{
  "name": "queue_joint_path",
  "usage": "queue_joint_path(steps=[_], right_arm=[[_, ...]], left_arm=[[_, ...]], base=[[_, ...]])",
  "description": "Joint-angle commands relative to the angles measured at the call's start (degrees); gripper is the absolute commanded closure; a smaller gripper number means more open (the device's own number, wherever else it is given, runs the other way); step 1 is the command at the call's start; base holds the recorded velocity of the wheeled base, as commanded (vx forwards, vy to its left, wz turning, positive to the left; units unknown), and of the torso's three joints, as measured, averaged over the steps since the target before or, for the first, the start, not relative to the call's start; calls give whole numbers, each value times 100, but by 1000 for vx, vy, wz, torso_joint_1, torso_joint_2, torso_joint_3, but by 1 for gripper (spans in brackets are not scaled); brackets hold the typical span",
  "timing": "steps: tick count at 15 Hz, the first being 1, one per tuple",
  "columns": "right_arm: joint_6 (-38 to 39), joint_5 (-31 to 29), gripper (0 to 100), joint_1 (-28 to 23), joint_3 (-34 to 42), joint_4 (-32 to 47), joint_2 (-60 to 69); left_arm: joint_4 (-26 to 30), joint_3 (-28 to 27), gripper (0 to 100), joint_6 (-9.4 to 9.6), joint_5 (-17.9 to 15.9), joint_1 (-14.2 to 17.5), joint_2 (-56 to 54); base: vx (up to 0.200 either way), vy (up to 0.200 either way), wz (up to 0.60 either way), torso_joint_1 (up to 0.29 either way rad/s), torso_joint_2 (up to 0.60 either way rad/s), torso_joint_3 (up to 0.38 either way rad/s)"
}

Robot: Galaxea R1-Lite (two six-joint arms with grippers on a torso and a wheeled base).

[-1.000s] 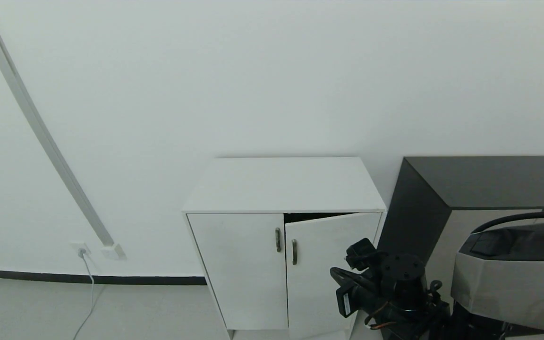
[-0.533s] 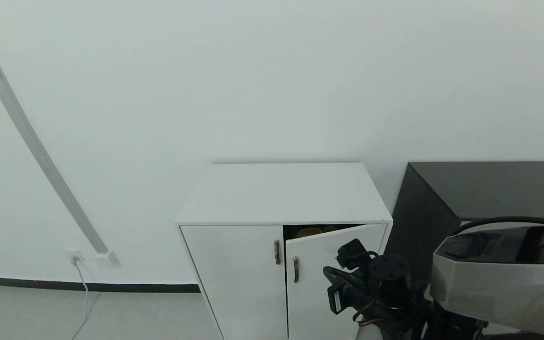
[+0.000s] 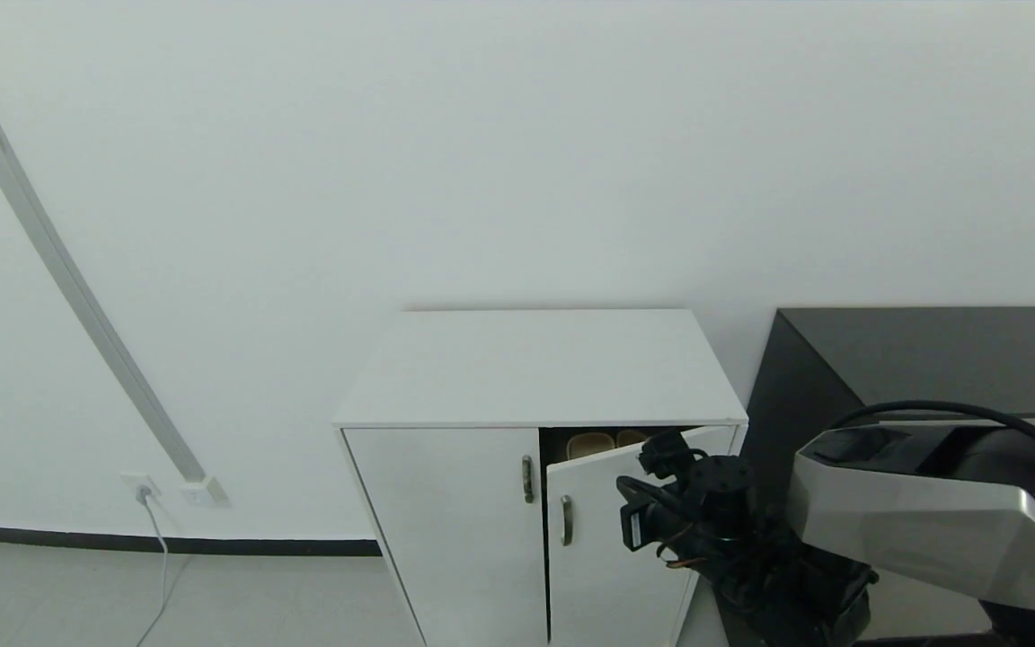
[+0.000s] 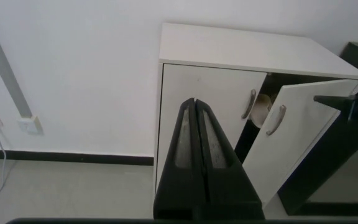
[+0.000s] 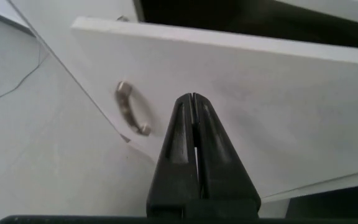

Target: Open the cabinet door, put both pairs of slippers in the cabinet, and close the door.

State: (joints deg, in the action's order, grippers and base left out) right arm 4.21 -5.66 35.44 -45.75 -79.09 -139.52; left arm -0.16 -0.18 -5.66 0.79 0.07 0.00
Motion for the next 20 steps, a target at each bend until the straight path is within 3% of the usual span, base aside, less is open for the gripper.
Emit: queue_joint_path(steps=[1,8,20], right_arm=[[1,12,100,-55,-347,184,-198],[1,21,100,-151,-1147,808,-348],[1,12,100,-204,-1533,1063,-427]], left_arm=[[-2,1,100,-6,0,1,0],[-2,1,100,-6,0,1,0],[-2,1,100,-6,0,1,9]], base=[[0,0,0,0,0,0],[0,0,0,0,0,0],[0,0,0,0,0,0]])
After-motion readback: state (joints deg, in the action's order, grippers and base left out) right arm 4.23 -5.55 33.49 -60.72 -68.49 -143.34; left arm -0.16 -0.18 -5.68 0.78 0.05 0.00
